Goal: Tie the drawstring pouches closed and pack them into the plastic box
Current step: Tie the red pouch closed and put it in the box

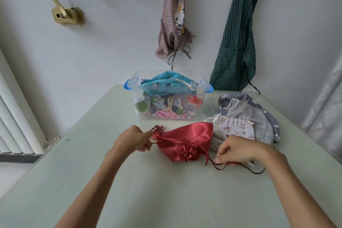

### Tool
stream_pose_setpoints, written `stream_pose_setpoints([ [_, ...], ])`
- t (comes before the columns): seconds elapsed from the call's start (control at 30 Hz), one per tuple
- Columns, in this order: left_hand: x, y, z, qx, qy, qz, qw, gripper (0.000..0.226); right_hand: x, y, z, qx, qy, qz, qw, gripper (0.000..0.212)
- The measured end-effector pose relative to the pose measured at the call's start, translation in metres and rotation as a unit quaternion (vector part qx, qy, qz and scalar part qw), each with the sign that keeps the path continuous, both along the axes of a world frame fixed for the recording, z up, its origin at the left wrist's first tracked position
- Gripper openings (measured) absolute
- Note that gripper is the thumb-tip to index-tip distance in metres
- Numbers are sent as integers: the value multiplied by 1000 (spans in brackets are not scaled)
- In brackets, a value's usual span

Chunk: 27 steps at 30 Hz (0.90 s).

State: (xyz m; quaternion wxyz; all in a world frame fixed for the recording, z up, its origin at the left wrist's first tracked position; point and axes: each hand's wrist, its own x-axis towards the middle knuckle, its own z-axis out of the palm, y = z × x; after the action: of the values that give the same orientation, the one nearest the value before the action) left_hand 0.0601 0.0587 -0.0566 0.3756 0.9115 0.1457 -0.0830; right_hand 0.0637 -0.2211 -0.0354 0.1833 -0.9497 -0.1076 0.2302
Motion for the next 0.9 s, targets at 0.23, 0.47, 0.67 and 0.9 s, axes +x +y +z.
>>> stream_pose_setpoints([
  [0.23,-34,-26,18,-19,-120,-43,992,38,-15,-5,8,51,-184,-78,979,7],
  [0.47,-33,-66,-6,104,-122,-21,987,56,-30,12,-13,147,-154,-65,975,26],
  [0.67,-25,-70,-11,-73,-111,-30,991,60,-33,21,-41,70,-168,-66,981,21],
  [0.9,-24,-63,-14,-320,12,-11,947,18,-30,17,-36,296,45,-129,945,34],
])
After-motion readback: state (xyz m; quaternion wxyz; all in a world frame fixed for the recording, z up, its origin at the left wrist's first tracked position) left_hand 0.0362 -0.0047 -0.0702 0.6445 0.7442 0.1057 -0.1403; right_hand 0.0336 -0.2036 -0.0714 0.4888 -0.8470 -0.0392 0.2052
